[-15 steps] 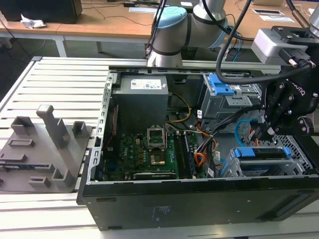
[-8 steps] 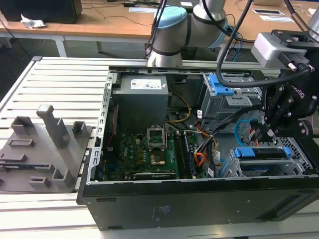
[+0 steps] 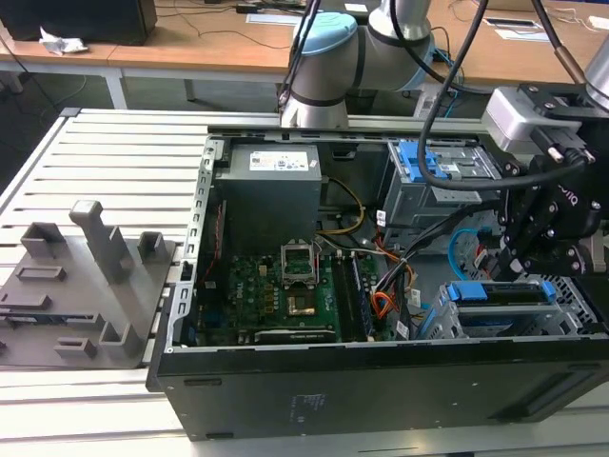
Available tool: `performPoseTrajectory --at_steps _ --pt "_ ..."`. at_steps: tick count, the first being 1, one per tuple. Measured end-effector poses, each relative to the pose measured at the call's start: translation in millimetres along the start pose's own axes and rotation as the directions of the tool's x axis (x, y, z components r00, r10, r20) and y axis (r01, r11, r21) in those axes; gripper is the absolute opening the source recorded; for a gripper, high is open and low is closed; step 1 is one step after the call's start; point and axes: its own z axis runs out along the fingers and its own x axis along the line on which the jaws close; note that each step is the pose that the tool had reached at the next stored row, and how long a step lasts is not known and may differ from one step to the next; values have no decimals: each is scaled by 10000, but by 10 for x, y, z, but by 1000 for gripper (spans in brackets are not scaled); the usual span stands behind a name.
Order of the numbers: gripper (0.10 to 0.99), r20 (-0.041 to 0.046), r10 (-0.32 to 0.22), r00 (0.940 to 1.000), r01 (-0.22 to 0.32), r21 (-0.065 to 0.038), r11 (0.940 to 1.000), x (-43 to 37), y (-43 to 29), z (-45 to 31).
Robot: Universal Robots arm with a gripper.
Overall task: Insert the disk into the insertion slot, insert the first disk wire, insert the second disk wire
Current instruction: 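Insert the disk into the insertion slot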
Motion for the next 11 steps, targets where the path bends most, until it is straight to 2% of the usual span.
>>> performPoseTrajectory --at_steps 3,11 --pt "106 -2 -1 10000 1 -1 10000 -1 -28 15" --pt "106 0 0 10000 0 -1 10000 -1 -30 17"
